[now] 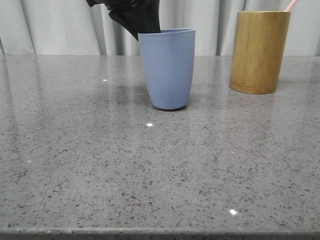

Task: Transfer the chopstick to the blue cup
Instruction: 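Slide the blue cup with the left gripper toward the bamboo cup, then release the blue cup and lift the left gripper away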

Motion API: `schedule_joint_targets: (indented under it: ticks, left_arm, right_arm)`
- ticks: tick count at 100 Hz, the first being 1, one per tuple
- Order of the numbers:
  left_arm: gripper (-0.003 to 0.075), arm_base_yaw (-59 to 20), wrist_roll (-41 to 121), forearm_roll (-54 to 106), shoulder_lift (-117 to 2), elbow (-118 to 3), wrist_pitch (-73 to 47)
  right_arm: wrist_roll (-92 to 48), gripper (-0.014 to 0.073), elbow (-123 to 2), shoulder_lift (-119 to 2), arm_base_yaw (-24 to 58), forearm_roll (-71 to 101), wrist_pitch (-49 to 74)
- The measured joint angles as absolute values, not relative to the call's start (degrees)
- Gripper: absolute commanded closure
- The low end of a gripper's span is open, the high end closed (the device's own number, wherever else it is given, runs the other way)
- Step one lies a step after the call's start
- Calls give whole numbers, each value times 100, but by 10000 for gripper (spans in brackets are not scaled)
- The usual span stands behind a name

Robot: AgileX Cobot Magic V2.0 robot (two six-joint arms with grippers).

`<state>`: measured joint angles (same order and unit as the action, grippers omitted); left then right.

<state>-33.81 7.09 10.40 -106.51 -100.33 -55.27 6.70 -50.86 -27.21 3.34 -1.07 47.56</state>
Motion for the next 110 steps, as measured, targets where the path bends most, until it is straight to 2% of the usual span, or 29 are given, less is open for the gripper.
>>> schedule_joint_targets:
  ticks: [8,28,40,84,110]
  left_arm:
    - [659,-3381,709,1040,-10651,-10033,-5527]
    - [381,-3381,709,1040,-10651,-10033,-5527]
    - [276,-3381,709,1040,-10651,-10057,-5527]
    - [265,-3381,607,1059,-10625,-10445,-5830]
    - [267,-3303,418,948,-10066,-10445,-5855]
  right_arm:
    - [670,-61,-5086,-2721,334,-107,4756]
    - [670,-61,-5086,-2721,334,-107,4756]
    - [670,-61,-5086,-2721,334,-107,4756]
    - [670,-61,-5086,-2721,334,-107,4756]
    - [670,-61,-5086,-2721,334,-107,4767]
